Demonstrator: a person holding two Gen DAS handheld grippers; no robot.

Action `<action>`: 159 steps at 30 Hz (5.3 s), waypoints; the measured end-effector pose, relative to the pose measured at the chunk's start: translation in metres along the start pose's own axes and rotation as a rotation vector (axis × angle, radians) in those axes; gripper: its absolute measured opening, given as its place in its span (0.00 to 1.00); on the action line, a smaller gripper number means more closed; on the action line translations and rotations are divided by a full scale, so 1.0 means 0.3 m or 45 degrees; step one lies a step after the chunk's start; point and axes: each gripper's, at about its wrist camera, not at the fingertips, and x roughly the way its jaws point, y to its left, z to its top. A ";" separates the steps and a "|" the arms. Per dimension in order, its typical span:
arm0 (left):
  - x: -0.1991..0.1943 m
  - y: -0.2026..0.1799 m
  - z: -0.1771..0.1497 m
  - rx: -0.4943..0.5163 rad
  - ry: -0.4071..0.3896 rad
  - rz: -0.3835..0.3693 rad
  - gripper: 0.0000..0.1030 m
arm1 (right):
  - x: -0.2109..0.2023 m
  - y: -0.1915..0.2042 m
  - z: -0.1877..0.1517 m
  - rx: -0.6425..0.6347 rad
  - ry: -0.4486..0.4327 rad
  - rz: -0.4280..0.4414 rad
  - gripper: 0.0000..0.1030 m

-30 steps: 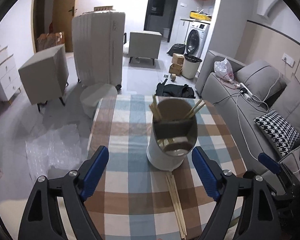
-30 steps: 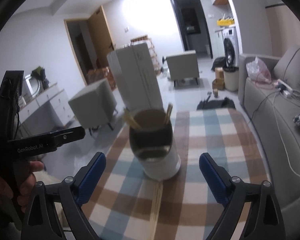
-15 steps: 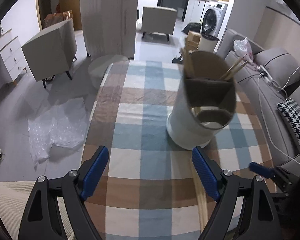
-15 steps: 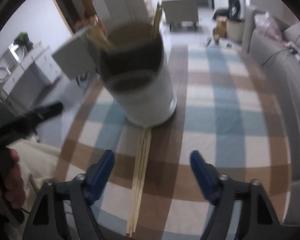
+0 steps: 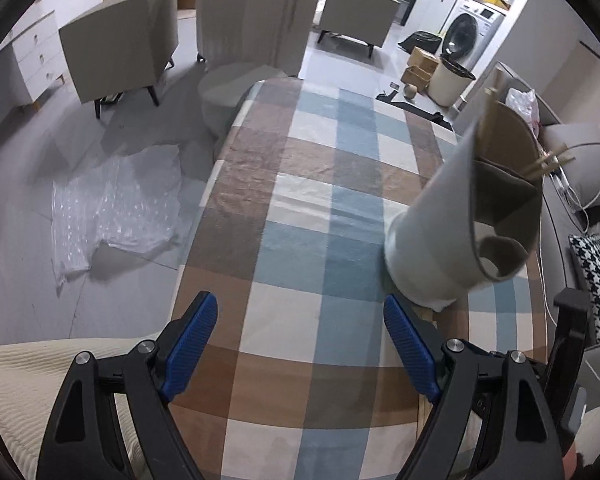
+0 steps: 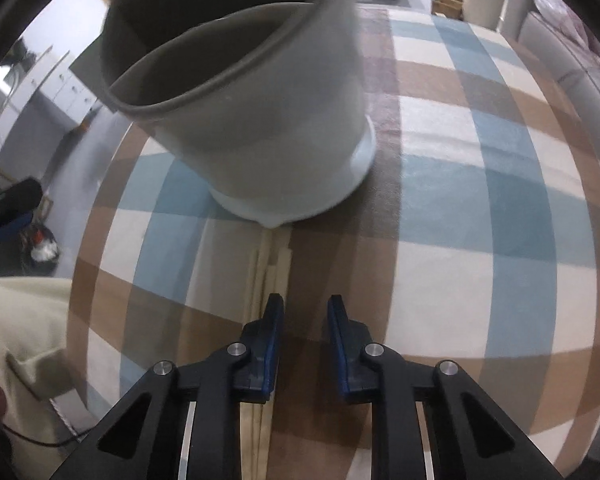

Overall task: Organize utensils
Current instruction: 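Lower both open tools toward the remaining chopstick pile, then close the right gripper on a chopstick while the left gripper closes on another, then lift both held chopsticks up toward the white holder opening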

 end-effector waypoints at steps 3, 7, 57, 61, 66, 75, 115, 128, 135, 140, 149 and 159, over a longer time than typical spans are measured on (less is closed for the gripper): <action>0.003 0.018 0.000 -0.014 0.005 -0.006 0.79 | 0.012 0.023 -0.007 -0.043 0.028 -0.055 0.21; 0.013 0.042 0.000 -0.033 0.023 -0.012 0.79 | 0.006 0.045 -0.014 -0.068 0.023 -0.103 0.21; 0.257 -0.292 -0.246 0.284 0.428 0.075 0.79 | -0.284 -0.481 -0.184 0.902 -0.338 0.321 0.05; 0.261 -0.317 -0.266 0.296 0.419 0.110 0.79 | -0.314 -0.501 -0.202 0.921 -0.376 0.327 0.05; 0.259 -0.329 -0.255 0.290 0.404 0.148 0.79 | -0.317 -0.508 -0.193 0.900 -0.406 0.305 0.05; 0.260 -0.298 -0.252 0.230 0.429 0.186 0.77 | -0.327 -0.525 -0.185 0.926 -0.432 0.325 0.05; 0.006 -0.168 -0.059 0.059 0.072 -0.207 0.00 | -0.096 0.102 -0.235 -1.262 0.284 0.093 0.36; -0.026 -0.139 -0.004 0.088 0.041 -0.258 0.00 | 0.023 0.262 -0.239 -1.765 0.485 0.077 0.33; -0.048 -0.136 0.010 0.080 0.020 -0.274 0.00 | 0.021 0.223 -0.167 -1.551 0.342 0.100 0.04; -0.062 -0.158 0.001 0.098 0.006 -0.266 0.00 | 0.001 0.173 -0.107 -1.232 0.196 0.095 0.03; -0.131 -0.207 -0.017 0.150 -0.044 -0.267 0.00 | -0.153 -0.018 -0.018 -0.454 -0.104 0.236 0.03; -0.180 -0.239 -0.031 0.194 -0.053 -0.257 0.00 | -0.299 -0.053 -0.100 -0.165 -0.304 0.309 0.03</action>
